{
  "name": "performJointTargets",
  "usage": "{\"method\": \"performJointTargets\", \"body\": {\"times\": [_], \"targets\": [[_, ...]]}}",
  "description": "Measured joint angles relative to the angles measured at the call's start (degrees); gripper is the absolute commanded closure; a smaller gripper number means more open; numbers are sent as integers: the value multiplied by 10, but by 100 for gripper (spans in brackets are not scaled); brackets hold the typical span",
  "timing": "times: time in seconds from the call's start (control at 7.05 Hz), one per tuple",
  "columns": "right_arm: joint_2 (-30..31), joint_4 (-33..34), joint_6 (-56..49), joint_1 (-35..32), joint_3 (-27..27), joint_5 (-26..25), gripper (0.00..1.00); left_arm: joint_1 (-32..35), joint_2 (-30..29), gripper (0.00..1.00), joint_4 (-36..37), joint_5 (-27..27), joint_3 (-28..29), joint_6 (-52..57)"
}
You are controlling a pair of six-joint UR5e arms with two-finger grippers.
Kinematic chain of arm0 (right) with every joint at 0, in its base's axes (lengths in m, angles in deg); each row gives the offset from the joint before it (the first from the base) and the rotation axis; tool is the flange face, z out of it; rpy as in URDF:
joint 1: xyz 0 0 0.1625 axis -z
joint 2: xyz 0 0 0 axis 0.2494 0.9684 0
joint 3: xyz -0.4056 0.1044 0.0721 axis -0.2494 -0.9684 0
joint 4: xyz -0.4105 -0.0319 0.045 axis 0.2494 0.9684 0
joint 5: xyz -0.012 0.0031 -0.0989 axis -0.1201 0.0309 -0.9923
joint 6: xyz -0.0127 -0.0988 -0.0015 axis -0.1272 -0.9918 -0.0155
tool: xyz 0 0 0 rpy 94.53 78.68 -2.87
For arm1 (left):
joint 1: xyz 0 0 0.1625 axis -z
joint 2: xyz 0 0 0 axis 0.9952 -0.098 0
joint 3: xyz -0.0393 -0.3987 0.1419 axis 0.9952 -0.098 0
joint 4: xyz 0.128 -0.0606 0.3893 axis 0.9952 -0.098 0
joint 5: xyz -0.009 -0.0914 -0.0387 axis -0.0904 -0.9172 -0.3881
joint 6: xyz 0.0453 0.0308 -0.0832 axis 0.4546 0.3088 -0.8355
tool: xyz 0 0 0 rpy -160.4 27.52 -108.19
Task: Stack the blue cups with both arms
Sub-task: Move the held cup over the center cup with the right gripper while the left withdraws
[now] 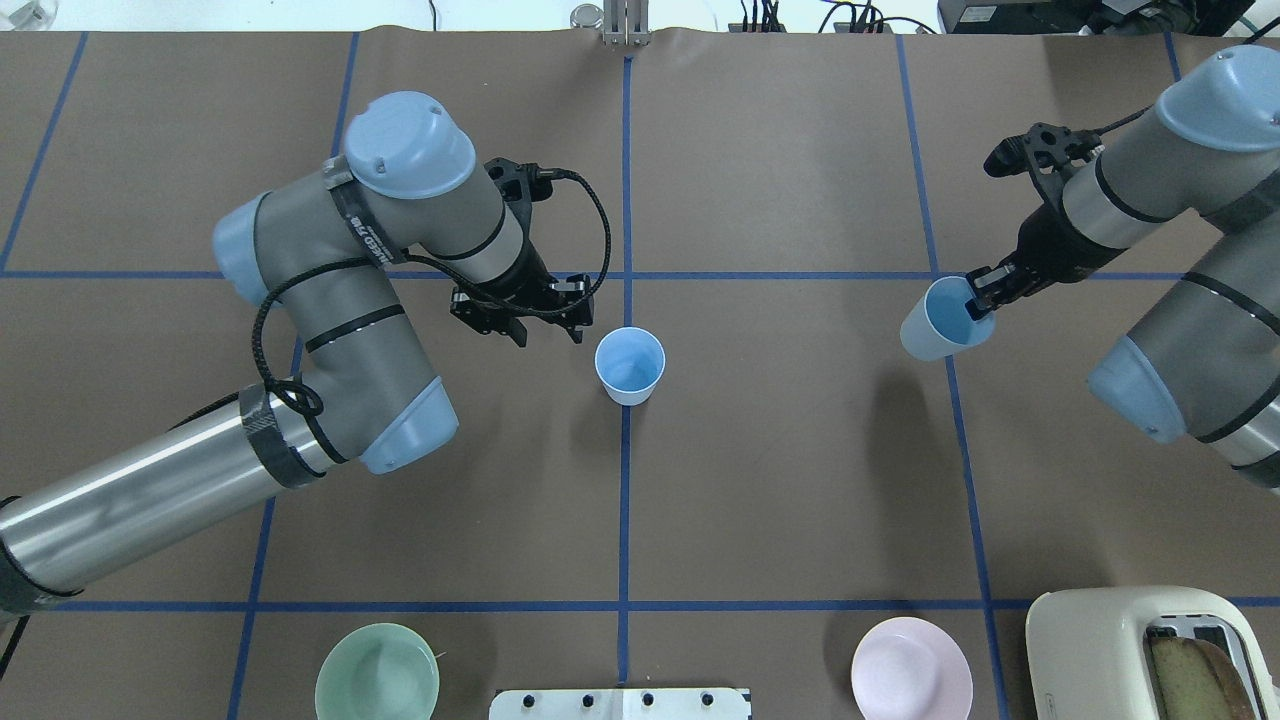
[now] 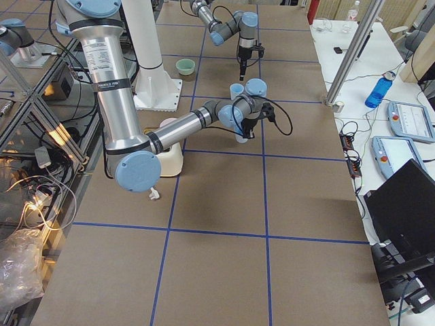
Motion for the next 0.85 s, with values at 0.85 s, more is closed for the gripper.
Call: {"method": "performJointTargets", "body": {"times": [0.85], "targets": [[-138, 89, 130, 58, 6, -5, 100, 124, 111, 29, 3, -79, -45, 152]]}}
